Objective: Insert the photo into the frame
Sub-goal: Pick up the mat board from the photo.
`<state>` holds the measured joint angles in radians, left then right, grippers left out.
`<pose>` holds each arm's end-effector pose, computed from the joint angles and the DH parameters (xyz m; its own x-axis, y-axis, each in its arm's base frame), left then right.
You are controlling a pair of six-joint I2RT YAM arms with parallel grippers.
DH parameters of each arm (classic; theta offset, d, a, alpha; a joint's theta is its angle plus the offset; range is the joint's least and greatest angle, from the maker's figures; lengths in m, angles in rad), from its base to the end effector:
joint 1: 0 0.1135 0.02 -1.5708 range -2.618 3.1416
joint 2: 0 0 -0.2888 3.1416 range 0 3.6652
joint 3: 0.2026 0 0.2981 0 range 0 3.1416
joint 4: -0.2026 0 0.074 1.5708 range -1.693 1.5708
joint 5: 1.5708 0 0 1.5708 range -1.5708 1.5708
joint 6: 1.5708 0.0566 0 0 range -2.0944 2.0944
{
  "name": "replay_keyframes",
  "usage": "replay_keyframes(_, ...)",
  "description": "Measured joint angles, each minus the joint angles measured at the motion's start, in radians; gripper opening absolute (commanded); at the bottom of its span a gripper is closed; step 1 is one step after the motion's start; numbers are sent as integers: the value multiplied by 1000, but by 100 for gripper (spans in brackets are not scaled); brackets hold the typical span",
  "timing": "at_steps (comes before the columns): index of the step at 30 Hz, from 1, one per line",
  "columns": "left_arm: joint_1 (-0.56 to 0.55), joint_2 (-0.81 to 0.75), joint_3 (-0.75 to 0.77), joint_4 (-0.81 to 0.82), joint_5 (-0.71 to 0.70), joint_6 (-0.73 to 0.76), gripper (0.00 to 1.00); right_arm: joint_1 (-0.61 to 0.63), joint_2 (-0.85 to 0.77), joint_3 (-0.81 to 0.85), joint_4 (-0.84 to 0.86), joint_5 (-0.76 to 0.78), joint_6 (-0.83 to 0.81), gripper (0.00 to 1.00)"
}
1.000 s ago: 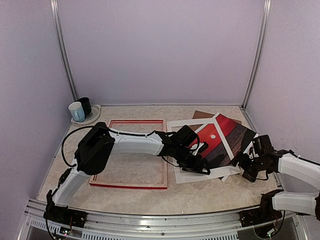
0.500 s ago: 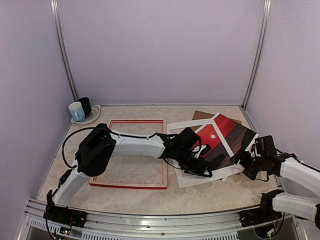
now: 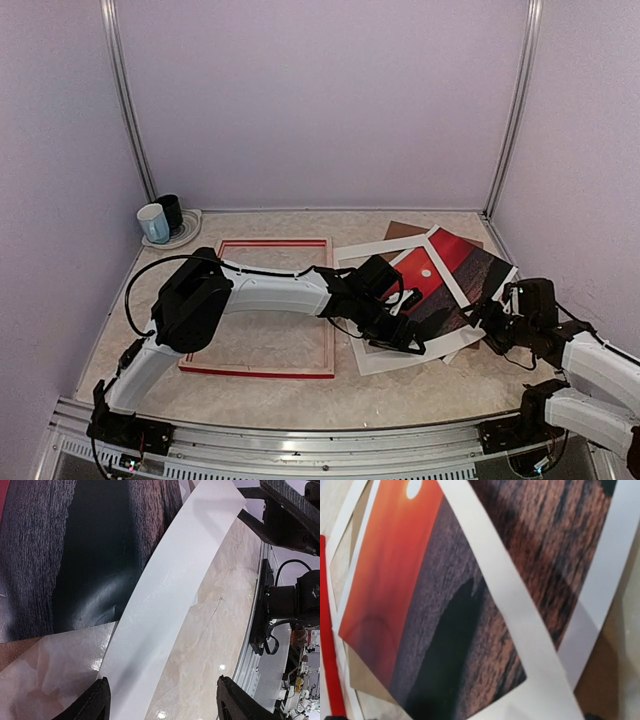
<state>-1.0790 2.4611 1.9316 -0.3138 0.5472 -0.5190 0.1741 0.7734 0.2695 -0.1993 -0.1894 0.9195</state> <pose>0.2612 -0.5500 0.1081 -0.7606 0.5229 -0.3847 0.6206 0.4119 -0.6673 0.1920 0.0446 0.1430 -0.6339 0.6816 -0.3656 0.3176 0.6604 0.6804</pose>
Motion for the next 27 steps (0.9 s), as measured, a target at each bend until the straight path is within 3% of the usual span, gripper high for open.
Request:
replay_keyframes(5, 0, 0, -4, 6, 0, 0, 72, 0, 7, -21, 58, -11, 3, 61)
replay_keyframes(15, 2, -16, -49, 63, 6, -5, 74, -1, 41, -39, 156, -12, -3, 1)
replay_keyframes(22, 49, -75, -93, 39, 10, -33, 76, -1, -8, -31, 159, -31, 5, 0)
replay_keyframes(27, 137, -200, -126, 36, 8, -63, 82, -1, -33, 67, 133, -57, 23, 0)
